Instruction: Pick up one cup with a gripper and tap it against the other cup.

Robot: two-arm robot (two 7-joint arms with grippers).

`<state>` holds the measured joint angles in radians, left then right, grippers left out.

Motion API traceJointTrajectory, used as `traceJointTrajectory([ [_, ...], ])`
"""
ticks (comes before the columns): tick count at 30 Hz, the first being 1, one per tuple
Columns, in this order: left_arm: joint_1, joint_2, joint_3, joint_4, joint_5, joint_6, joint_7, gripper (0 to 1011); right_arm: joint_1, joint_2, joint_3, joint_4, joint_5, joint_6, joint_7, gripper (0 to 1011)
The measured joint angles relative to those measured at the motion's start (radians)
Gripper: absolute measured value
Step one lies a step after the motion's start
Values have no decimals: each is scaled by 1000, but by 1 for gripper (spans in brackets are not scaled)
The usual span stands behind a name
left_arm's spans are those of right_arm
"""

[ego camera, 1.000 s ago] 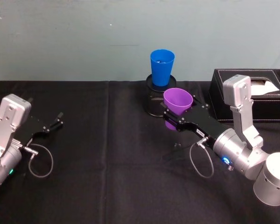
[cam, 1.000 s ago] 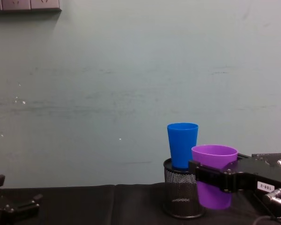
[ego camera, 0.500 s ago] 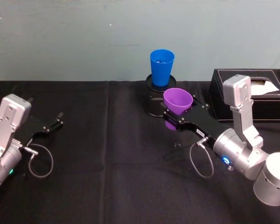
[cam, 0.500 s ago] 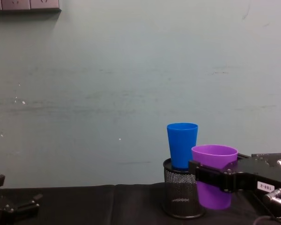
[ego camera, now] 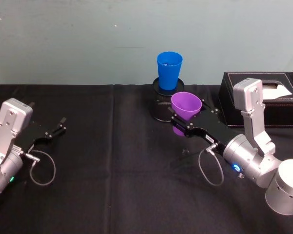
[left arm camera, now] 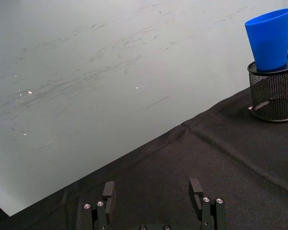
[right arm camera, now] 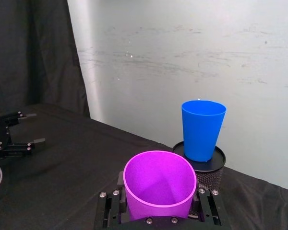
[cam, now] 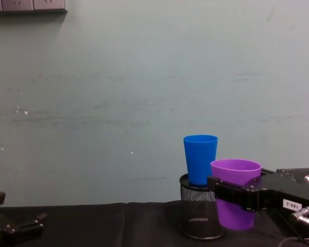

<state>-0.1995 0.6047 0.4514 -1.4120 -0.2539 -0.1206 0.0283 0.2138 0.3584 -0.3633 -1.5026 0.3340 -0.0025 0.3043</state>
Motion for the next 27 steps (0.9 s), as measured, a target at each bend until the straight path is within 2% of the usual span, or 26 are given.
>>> traceJointTrajectory([
  [27,0,0,0,0,0,0,0,1000,0,0,0,0,0,0,0,726],
])
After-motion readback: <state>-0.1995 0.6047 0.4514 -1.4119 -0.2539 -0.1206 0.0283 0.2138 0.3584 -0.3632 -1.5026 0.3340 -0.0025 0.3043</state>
